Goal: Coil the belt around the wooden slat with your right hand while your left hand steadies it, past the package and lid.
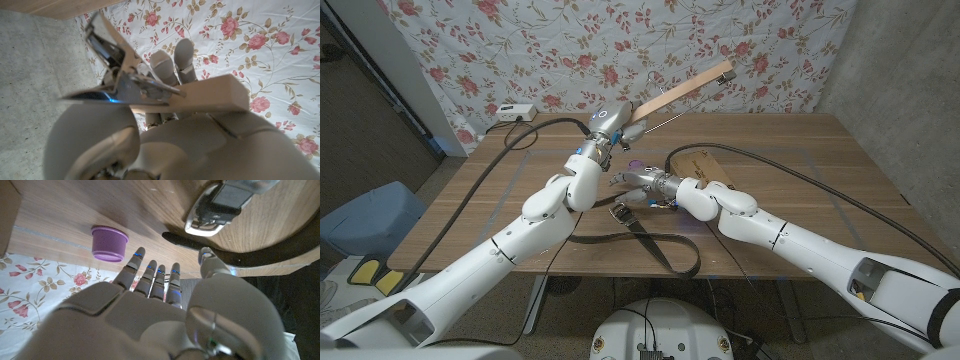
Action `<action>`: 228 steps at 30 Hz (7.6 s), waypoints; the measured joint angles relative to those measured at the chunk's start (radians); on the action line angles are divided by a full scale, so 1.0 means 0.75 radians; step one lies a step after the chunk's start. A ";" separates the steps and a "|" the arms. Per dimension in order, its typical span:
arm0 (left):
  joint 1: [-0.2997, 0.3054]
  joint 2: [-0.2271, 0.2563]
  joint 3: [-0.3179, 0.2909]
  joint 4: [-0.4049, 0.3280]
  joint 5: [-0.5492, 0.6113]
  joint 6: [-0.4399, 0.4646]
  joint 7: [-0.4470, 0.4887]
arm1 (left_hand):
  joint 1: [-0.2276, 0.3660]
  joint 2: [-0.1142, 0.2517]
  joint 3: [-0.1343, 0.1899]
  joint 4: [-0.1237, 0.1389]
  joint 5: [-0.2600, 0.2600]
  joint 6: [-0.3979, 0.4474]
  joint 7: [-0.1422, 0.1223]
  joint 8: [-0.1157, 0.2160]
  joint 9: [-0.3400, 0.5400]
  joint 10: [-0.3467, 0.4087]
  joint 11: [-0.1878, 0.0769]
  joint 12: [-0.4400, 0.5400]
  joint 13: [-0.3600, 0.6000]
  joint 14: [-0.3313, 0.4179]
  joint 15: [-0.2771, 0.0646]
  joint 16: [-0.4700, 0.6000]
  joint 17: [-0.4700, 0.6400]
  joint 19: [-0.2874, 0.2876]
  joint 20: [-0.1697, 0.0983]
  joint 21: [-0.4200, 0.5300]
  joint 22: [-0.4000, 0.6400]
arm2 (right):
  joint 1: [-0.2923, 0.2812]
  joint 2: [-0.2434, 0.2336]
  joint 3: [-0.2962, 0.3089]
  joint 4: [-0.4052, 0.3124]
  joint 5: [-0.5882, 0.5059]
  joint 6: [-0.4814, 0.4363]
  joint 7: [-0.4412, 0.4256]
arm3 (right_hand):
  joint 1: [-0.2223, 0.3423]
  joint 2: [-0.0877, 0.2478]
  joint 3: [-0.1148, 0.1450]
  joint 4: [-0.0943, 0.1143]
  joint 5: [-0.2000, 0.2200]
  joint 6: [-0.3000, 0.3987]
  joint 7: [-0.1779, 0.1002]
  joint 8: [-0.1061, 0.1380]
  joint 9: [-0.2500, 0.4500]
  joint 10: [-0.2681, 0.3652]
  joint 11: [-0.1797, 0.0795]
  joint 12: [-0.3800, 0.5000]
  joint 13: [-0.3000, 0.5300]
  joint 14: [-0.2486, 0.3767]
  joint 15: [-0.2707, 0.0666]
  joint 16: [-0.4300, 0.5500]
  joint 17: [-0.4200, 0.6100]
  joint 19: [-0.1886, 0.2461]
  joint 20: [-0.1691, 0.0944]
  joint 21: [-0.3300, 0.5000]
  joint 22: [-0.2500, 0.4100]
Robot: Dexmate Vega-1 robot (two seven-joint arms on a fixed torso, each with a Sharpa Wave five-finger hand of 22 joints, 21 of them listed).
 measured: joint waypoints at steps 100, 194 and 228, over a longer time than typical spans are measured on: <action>-0.173 -0.038 0.067 0.147 0.009 0.001 -0.061 | -0.013 0.007 0.009 -0.002 -0.023 -0.029 -0.005 0.065 -0.037 -0.017 -0.002 0.049 0.004 0.000 0.000 -0.012 -0.012 -0.007 0.007 0.008 -0.027 | -0.364 0.072 0.403 0.112 0.201 -0.137 -1.504 | 0.515 0.126 -0.200 0.083 0.108 0.554 -0.023 0.414 0.150 0.788 -0.170 0.413 0.332 0.699 -0.054 0.320 0.351 0.207 -0.136 0.141 0.037; -0.368 -0.088 0.282 0.177 0.285 -0.099 -0.471 | -0.045 0.014 0.009 -0.002 -0.013 -0.045 -0.016 0.133 -0.092 -0.024 -0.009 0.048 -0.004 -0.010 -0.009 -0.033 -0.009 -0.088 0.036 0.000 -0.160 | 0.105 -0.038 0.652 0.185 0.340 -0.206 -1.250 | 0.554 0.105 -0.257 0.099 0.180 0.545 -0.032 0.455 0.150 0.767 -0.191 0.423 0.413 0.698 -0.054 0.211 0.395 0.195 -0.138 0.217 0.061; -0.069 0.015 0.081 -0.128 0.272 -0.029 -0.352 | -0.045 0.014 0.009 -0.002 -0.003 -0.048 -0.019 0.154 -0.099 -0.026 -0.007 0.047 -0.002 -0.010 -0.009 -0.042 -0.006 -0.100 0.038 0.008 -0.166 | 0.287 -0.127 0.562 0.347 0.424 -0.590 -1.024 | 0.585 0.073 -0.304 0.091 0.220 0.540 -0.042 0.537 0.150 0.784 -0.207 0.398 0.402 0.616 -0.039 0.118 0.391 0.159 -0.131 0.239 0.058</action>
